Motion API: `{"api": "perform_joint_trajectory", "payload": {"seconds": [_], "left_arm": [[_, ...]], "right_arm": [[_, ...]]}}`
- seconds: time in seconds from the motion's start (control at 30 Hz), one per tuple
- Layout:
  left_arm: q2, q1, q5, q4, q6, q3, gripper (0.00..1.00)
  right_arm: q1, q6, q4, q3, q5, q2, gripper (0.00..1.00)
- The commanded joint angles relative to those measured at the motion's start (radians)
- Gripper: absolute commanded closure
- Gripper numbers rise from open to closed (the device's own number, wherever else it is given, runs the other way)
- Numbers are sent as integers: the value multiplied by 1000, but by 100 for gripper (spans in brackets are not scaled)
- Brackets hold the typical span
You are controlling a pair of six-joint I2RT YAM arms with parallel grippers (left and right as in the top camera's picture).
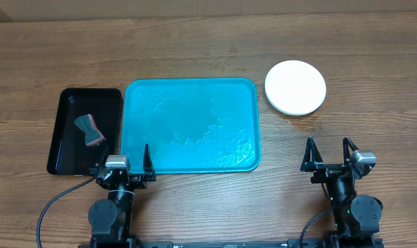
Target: Clean dirty plates on tray and stack at the side
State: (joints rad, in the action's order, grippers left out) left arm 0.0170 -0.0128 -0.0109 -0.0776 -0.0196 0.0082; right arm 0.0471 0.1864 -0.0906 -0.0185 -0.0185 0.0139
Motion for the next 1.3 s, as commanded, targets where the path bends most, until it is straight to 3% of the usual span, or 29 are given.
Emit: {"api": "perform_joint_trajectory", "payload": {"seconds": [0.0,0.4,1.27], "left_arm": [[-13,7,13,0,-10,-3,0],[-13,7,13,0,-10,-3,0],[-13,7,13,0,-10,-3,1]], "right_arm": [[-2,-3,6,10,10,-11,0],[-2,-273,5,10,1,-10,0],[-2,-272,6,10,6,-10,0]]}}
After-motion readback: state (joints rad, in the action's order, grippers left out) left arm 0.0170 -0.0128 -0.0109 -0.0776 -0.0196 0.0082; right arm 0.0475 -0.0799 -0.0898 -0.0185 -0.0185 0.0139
